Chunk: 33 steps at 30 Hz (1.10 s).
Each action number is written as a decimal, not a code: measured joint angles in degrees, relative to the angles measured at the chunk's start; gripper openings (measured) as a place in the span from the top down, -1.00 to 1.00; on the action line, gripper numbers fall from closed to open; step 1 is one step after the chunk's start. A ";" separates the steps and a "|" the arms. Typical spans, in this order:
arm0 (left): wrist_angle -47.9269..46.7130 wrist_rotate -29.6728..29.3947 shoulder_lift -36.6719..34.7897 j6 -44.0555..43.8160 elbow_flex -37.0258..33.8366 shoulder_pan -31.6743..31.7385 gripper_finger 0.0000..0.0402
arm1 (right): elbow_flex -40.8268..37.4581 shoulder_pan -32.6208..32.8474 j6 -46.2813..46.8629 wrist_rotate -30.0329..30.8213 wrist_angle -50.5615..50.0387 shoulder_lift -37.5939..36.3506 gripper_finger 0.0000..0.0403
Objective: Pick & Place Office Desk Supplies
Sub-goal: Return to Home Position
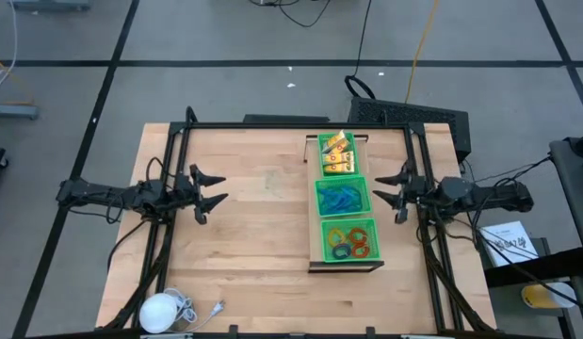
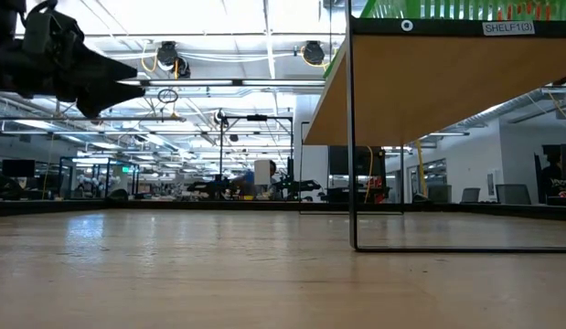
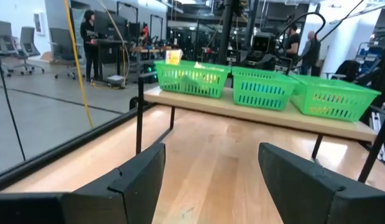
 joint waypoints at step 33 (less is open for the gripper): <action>-1.25 0.84 0.01 -3.07 0.04 0.00 -0.35 | -11.37 0.02 -2.33 14.20 9.84 0.09 0.21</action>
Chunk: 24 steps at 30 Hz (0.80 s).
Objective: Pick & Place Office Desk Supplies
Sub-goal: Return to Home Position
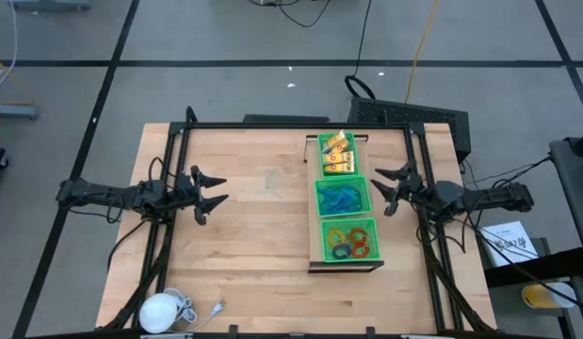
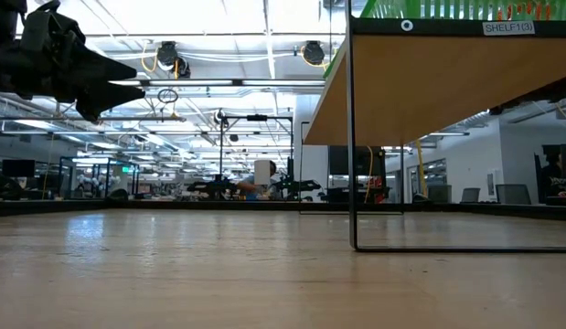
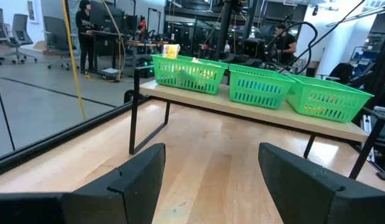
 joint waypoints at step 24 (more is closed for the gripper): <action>-0.06 -0.18 -0.01 4.28 0.00 0.00 -0.35 | -0.03 -0.02 0.09 21.98 -1.91 -0.02 0.20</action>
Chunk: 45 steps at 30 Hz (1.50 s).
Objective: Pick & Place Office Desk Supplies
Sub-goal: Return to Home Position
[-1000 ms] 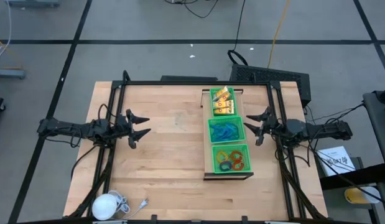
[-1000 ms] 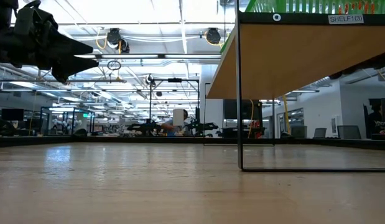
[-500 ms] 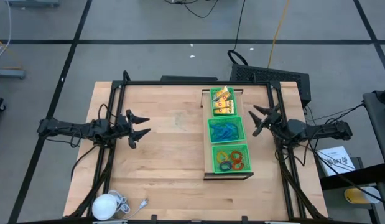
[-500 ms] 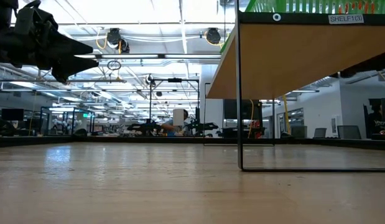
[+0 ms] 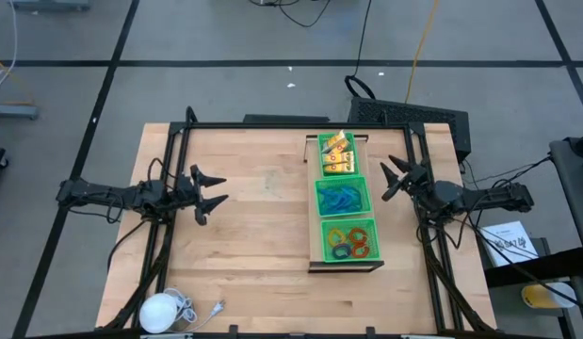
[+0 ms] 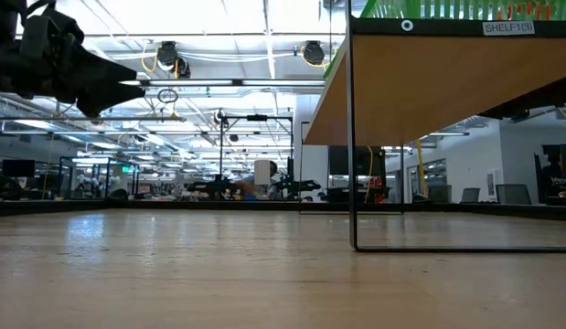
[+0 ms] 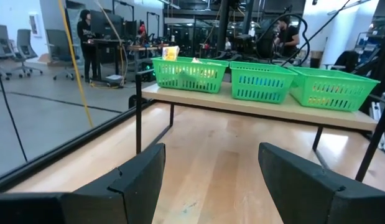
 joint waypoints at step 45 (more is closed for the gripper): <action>0.06 -0.02 0.00 3.54 0.00 0.00 -0.35 | -0.06 0.02 0.08 -0.15 0.24 0.00 0.20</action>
